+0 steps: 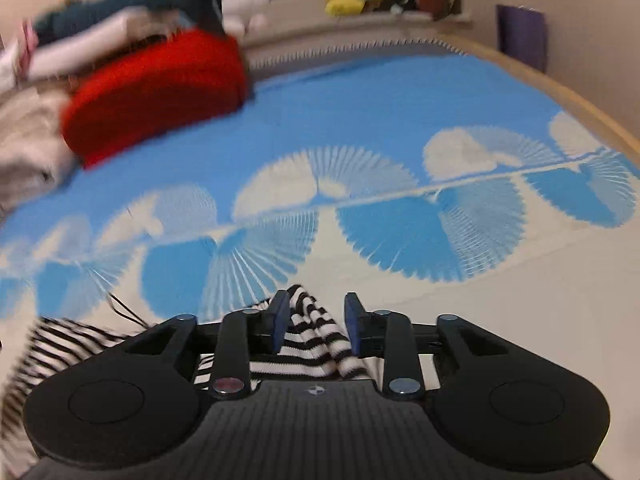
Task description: Fold small clothes
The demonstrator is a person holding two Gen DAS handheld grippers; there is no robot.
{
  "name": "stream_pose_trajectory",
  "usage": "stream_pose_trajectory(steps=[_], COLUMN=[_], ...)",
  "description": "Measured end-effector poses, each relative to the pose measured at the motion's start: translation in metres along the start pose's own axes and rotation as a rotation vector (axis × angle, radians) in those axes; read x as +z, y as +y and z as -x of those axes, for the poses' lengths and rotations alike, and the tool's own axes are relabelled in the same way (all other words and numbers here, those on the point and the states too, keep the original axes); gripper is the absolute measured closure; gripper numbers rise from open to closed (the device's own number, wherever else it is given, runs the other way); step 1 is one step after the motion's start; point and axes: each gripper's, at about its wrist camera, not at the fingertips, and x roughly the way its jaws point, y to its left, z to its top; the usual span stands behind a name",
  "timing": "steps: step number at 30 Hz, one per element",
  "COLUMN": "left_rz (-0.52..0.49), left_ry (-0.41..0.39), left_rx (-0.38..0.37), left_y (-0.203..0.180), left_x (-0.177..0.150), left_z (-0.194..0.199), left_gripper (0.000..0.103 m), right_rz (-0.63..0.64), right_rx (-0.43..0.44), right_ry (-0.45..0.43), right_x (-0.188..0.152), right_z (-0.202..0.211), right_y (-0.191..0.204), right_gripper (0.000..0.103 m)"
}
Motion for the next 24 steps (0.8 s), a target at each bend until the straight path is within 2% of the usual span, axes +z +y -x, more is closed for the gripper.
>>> stream_pose_trajectory(steps=[2,5,7,8,9,10,12,15,20,22,23,24], left_rz=[0.031,0.14,0.185,0.203,0.218,0.215,0.202,0.26,0.326,0.316,0.31,0.307], left_ry=[-0.05,-0.023,0.046,0.146,0.178,0.172,0.195,0.278,0.324,0.329,0.327,0.32], left_rx=[0.014,-0.027,-0.035,-0.022,-0.042,-0.062,-0.092,-0.083,-0.101,-0.113,-0.124,-0.145], left_y=[0.01,0.03,0.04,0.043,0.045,0.045,0.045,0.051,0.055,0.054,0.052,0.05], left_x=[-0.023,-0.064,-0.089,-0.094,-0.096,-0.095,-0.094,-0.102,-0.105,-0.105,-0.106,-0.106], left_z=[0.033,0.044,0.027,0.015,0.01,0.009,0.002,-0.013,-0.028,-0.032,-0.03,-0.029], left_gripper=[0.056,0.057,0.058,0.061,0.062,0.06,0.054,0.054,0.054,0.061,0.068,0.093], right_rz=[-0.015,-0.039,-0.048,-0.054,-0.063,-0.079,-0.112,-0.107,-0.109,-0.118,-0.12,-0.121], right_rx=[0.026,0.039,0.023,0.006,-0.013,-0.021,-0.006,-0.023,-0.03,-0.033,-0.026,-0.015], right_ry=[-0.006,0.041,0.082,0.118,0.172,0.205,0.228,0.31,0.388,0.396,0.396,0.394], right_x=[-0.01,-0.04,-0.063,-0.074,-0.082,-0.086,-0.091,-0.1,-0.113,-0.115,-0.115,-0.115], right_z=[0.031,0.057,0.059,0.056,0.051,0.049,0.047,0.037,0.021,0.019,0.019,0.02], right_y=[-0.01,-0.02,-0.027,-0.032,-0.036,-0.04,-0.048,-0.051,-0.052,-0.053,-0.052,-0.051], right_gripper=[0.066,0.066,0.065,0.065,0.065,0.065,0.064,0.061,0.059,0.059,0.062,0.068])
